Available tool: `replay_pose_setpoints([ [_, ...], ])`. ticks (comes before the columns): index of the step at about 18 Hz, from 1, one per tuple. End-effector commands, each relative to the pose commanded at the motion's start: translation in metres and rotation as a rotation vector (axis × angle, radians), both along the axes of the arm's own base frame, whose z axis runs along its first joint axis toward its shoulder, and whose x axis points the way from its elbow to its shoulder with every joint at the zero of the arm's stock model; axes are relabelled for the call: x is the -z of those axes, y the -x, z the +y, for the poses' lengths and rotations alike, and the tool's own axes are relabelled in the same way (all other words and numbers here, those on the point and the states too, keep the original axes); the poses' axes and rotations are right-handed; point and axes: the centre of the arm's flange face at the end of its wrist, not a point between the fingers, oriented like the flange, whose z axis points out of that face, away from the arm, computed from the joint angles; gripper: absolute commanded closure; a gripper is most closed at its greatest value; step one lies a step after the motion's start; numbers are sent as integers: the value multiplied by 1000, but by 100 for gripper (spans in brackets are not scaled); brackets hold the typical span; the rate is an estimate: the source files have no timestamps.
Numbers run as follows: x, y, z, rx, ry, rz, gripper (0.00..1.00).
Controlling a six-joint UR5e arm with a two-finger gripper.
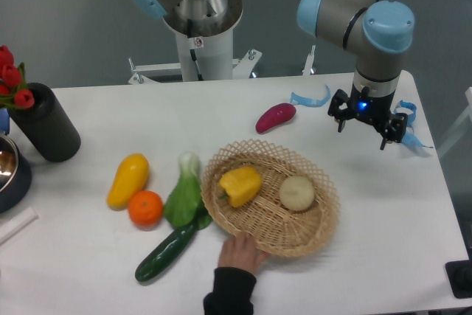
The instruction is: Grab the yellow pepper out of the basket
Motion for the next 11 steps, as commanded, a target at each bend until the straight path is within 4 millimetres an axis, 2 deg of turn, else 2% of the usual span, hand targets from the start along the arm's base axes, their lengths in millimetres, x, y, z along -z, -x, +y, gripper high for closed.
replay_pose_setpoints([
  [7, 1, 1, 1, 0, -17, -6, 0],
  [11, 8, -8, 7, -25, -38, -31, 0],
])
